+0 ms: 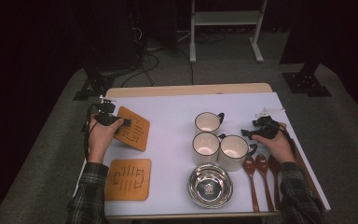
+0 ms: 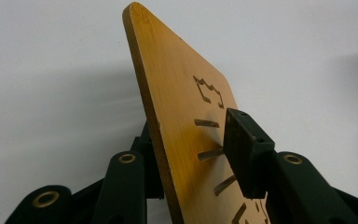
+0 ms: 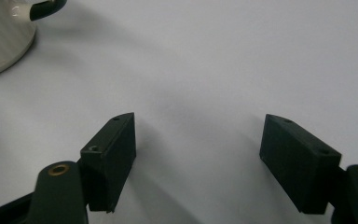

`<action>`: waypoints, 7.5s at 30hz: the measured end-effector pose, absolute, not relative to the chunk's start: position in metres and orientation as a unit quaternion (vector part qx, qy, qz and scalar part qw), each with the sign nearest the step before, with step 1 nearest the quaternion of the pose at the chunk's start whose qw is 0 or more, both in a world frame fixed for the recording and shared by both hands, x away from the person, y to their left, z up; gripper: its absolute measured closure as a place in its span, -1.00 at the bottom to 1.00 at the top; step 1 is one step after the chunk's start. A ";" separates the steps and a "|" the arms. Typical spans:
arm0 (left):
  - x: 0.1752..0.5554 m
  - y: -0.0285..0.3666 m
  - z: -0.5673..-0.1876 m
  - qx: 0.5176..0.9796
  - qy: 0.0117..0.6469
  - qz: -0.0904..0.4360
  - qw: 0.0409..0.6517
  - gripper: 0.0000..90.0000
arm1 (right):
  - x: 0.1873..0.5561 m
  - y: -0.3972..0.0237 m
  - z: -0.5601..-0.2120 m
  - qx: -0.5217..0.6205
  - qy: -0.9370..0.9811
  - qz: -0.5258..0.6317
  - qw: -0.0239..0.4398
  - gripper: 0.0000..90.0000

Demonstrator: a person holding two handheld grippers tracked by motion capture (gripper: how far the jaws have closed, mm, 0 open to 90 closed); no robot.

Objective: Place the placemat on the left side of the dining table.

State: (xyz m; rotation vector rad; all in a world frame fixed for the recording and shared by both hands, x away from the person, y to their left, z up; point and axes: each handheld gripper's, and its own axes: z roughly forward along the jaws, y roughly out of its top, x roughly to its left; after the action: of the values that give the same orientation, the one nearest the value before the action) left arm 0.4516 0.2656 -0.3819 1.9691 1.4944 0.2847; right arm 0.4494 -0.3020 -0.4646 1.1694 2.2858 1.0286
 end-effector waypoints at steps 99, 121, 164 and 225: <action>0.464 0.292 -0.420 0.726 0.631 0.070 0.264 -0.29 | 0.449 -0.302 -0.465 0.415 0.812 0.365 0.187 -0.43; 0.466 0.294 -0.425 0.733 0.629 0.088 0.244 -0.33 | 0.449 -0.302 -0.465 0.415 0.812 0.365 0.187 -0.43; 0.450 0.283 -0.413 0.752 0.585 0.068 0.295 0.67 | 0.449 -0.302 -0.465 0.415 0.812 0.365 0.187 -0.44; 0.402 0.234 -0.395 0.794 0.514 0.083 0.314 -0.57 | 0.449 -0.302 -0.465 0.415 0.812 0.364 0.187 -0.44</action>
State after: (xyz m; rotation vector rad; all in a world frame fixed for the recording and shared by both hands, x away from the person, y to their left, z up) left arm 0.4018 0.2344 -0.3948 2.0924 1.3553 0.2183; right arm 0.4493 -0.3017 -0.4646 1.1691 2.2856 1.0259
